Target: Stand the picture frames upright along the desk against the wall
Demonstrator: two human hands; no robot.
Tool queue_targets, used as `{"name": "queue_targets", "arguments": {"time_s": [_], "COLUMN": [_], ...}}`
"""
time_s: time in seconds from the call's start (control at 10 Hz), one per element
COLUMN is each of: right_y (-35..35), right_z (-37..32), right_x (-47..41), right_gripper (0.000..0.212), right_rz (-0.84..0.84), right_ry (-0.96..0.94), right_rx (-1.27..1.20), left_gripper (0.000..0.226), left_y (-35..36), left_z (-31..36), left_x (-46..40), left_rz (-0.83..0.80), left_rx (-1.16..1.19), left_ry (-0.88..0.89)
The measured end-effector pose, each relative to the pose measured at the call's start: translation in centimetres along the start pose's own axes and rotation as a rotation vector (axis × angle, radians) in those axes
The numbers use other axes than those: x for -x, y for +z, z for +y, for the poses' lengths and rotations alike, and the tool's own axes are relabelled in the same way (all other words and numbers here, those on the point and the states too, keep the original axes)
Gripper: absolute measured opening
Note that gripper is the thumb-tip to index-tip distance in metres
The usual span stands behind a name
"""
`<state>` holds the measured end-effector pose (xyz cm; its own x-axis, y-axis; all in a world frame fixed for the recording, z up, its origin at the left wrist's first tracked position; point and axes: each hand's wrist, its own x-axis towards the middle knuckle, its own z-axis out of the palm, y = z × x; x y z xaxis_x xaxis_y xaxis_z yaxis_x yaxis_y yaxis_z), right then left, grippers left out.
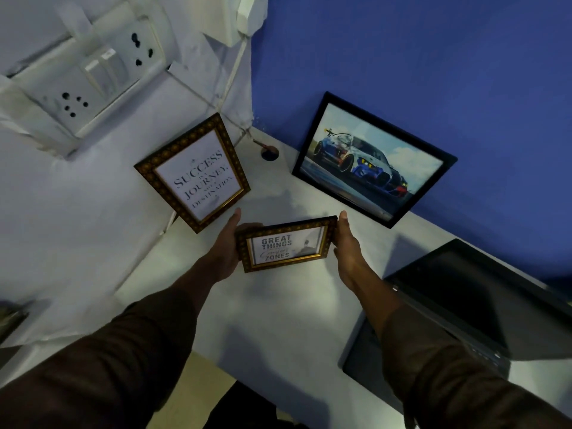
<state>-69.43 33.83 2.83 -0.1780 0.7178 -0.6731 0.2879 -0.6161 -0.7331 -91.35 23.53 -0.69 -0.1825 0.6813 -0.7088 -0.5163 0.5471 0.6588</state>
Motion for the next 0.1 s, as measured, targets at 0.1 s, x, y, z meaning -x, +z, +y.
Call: {"name": "queue_targets", "arguments": {"time_s": [0.1], "right_y": [-0.61], "right_z": [0.99], "right_x": [0.97], "right_gripper": [0.069], "right_rz": [0.035], "right_ry": [-0.056], "right_rx": [-0.010], "left_gripper": [0.057], "left_y": [-0.42], "left_z": [-0.97], "left_x": [0.32], "left_rz": [0.166], "left_rx": [0.080], "left_ry": [0.107]}}
